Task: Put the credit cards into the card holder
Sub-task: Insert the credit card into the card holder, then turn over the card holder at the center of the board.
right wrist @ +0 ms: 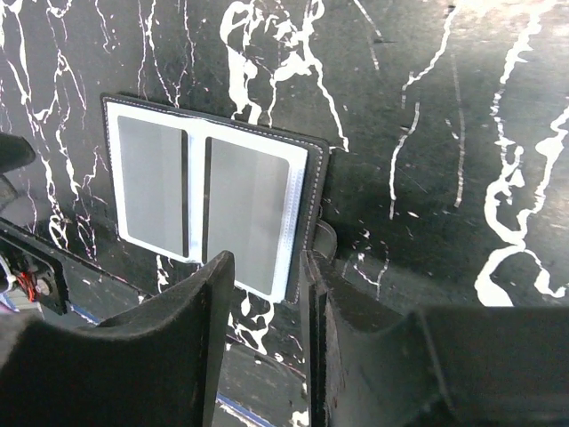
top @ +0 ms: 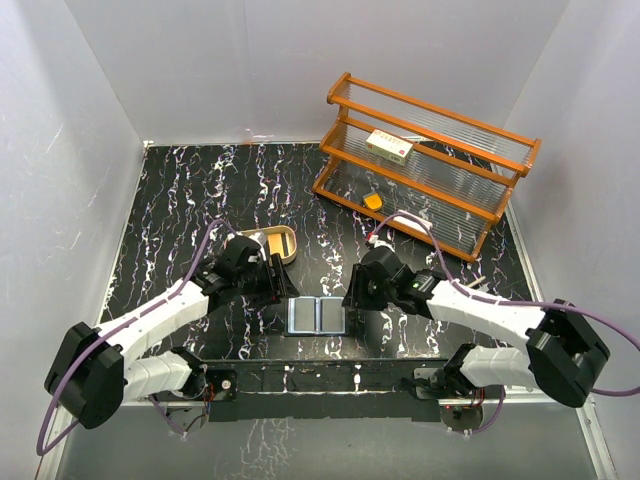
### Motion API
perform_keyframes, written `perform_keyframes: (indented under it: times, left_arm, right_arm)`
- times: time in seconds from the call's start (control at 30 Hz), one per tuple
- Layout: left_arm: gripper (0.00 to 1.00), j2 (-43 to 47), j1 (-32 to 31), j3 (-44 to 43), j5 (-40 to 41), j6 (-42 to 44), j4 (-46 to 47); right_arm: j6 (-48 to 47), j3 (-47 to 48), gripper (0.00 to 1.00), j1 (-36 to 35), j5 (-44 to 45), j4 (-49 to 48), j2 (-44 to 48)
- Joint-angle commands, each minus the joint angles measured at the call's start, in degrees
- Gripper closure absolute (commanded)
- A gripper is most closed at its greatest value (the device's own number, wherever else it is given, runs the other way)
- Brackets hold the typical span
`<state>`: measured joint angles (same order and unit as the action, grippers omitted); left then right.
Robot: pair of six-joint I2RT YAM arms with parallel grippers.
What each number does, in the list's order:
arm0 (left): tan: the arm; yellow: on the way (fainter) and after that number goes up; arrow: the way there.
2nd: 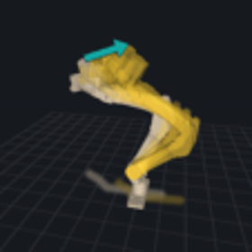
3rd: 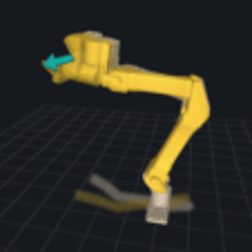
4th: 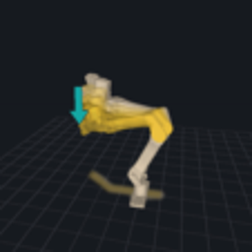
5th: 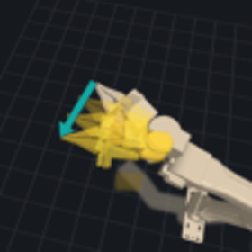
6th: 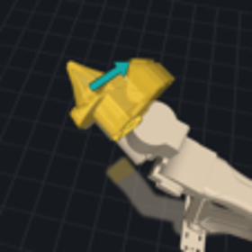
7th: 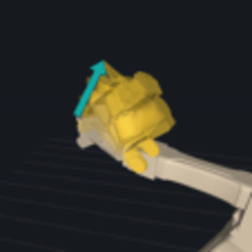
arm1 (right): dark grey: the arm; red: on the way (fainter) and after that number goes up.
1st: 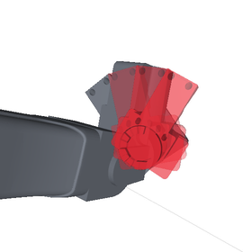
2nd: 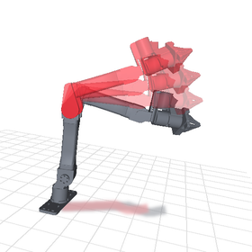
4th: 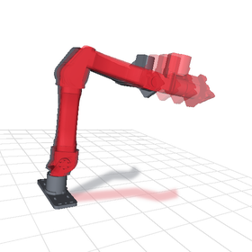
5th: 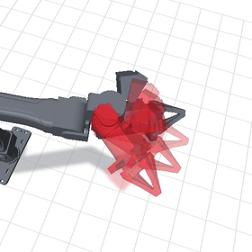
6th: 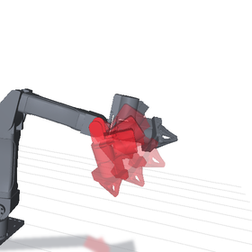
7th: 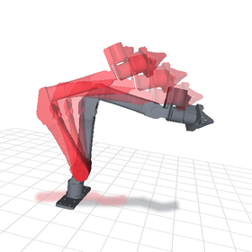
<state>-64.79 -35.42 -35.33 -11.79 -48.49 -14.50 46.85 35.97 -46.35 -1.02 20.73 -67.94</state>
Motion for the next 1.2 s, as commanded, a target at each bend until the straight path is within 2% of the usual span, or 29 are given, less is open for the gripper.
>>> perform_keyframes:
  times: [0.0,0.23,0.43,0.6,0.83,1.17]
  left_arm:
    - [0.43,0.6,0.4,2.4,-6.9,0.8,1.9]
    - [0.44,1.6,0.4,5.7,-7.8,-1.6,8.0]
    - [0.47,1.1,0.4,6.9,-9.3,-3.2,12.3]
    - [0.47,1.2,0.4,7.2,-9.0,-4.1,13.0]
    - [0.48,4.1,0.4,8.6,-4.4,-4.7,10.5]
    - [0.47,3.3,0.3,10.6,-5.5,-5.9,13.4]
  right_arm:
    - [2.8,3.3,0.67,-0.7,-2.8,-6.2,-3.5]
    - [3.9,4.6,0.71,-2.7,-2.9,-9.2,-8.7]
    - [3.1,8.0,0.74,-4.7,-1.3,-7.1,-12.9]
    - [3.4,9.2,0.77,-5.0,-2.1,-7.9,-14.4]
    - [4.4,9.7,0.8,-5.8,-4.0,-10.6,-16.3]
    - [4.7,11.2,0.8,-6.9,-5.3,-12.1,-20.9]
